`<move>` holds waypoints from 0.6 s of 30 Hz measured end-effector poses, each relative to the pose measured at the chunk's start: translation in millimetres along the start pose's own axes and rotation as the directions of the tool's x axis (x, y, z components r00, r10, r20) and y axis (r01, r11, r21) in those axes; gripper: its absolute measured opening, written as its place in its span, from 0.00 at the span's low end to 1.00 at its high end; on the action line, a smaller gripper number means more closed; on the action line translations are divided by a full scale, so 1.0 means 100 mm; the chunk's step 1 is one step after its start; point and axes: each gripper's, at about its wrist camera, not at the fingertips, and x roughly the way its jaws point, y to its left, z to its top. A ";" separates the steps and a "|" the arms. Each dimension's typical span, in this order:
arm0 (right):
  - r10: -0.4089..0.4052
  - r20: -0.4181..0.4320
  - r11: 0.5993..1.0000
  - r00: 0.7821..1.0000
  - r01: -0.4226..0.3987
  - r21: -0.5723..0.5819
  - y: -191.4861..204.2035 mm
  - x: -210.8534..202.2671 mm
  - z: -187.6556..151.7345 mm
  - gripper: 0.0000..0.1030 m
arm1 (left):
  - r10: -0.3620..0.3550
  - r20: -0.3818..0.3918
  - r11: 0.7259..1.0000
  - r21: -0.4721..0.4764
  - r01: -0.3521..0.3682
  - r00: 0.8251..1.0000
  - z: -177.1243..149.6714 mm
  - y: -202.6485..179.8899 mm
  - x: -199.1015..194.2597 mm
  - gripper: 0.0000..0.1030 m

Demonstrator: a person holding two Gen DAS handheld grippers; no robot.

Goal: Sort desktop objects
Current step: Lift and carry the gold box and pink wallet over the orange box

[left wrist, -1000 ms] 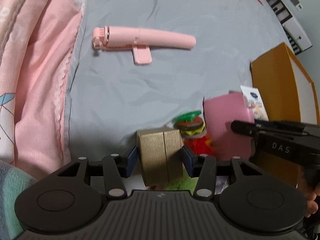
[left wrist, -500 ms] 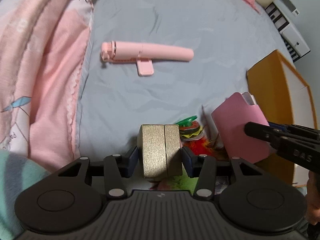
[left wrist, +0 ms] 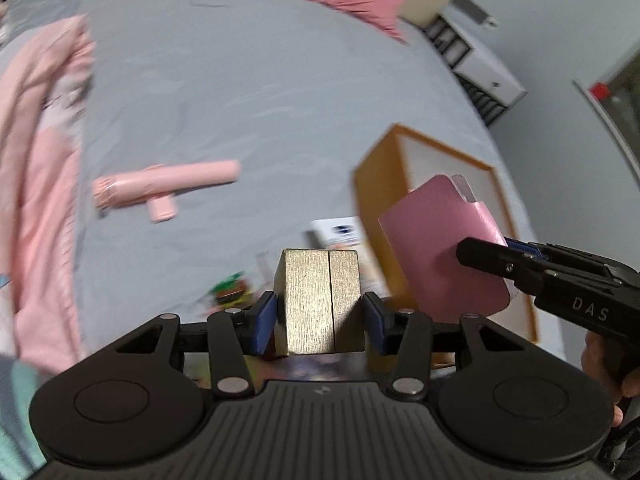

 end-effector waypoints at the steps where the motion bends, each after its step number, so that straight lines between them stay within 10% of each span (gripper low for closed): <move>1: -0.007 0.019 1.000 1.000 0.007 0.012 -0.06 -0.09 0.01 0.22 | -0.019 0.003 1.000 0.011 0.019 1.000 0.04 -0.07 0.01 0.52; 13: -0.191 0.109 0.969 0.976 0.170 0.179 -0.98 -0.45 -0.03 0.22 | -0.147 -0.039 0.980 0.130 0.151 0.988 0.59 -0.98 0.56 0.52; 18: -0.192 0.084 0.945 0.978 0.161 0.285 -1.37 -0.19 -0.11 0.22 | -0.094 -0.105 0.978 0.176 0.112 0.990 0.70 -1.32 1.11 0.52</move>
